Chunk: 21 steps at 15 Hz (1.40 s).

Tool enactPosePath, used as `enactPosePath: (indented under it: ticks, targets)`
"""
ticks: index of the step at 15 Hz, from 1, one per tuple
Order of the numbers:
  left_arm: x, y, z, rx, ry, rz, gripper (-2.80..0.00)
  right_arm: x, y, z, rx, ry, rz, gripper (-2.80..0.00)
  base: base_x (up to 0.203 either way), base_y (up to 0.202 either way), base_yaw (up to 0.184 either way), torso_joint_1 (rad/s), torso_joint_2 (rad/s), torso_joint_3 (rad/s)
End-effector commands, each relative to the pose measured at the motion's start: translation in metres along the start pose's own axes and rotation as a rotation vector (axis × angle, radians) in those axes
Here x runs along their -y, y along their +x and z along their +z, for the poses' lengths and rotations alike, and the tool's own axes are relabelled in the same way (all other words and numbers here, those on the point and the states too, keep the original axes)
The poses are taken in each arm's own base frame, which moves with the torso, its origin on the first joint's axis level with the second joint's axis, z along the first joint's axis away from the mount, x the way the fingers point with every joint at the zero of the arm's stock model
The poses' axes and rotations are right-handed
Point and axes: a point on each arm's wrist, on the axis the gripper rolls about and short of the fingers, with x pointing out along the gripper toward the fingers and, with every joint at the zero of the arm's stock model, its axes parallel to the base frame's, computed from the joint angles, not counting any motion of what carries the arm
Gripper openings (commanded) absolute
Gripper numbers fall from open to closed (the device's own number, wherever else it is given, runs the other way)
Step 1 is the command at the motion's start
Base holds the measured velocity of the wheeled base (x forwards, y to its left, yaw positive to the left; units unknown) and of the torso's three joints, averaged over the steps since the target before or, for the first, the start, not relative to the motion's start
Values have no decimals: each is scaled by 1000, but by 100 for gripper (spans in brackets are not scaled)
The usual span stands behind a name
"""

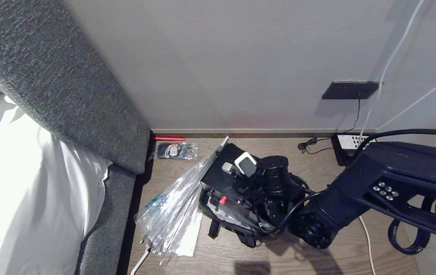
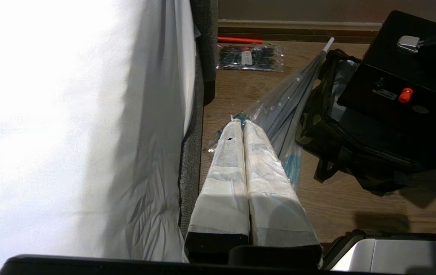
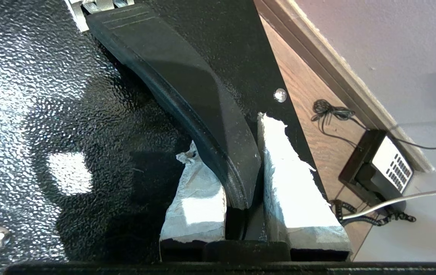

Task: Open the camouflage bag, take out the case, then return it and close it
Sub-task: Place the black box back

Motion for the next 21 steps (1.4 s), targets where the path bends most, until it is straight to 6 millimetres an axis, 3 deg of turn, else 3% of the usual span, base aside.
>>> enactPosePath:
  ticks: [1, 7, 10, 17, 21]
  targets:
    - [0, 0, 0, 1, 0, 1, -280, -4, 2, -4, -9, -9, 1, -280, 0, 0, 0, 0, 0, 0]
    - [0, 0, 0, 2, 0, 0, -280, -25, 11, -14, -27, -35, 28, -280, 0, 0, 0, 0, 0, 0]
    - [0, 0, 0, 1, 0, 0, -280, -21, 15, 5, 74, 4, 92, -280, 0, 0, 0, 0, 0, 0]
    - [0, 0, 0, 1, 0, -1, -280, -32, 20, -4, 70, -4, 128, -280, 0, 0, 0, 0, 0, 0]
    - [0, 0, 0, 1, 0, 0, -280, -28, 25, 2, 80, 24, 115, -280, 0, 0, 0, 0, 0, 0]
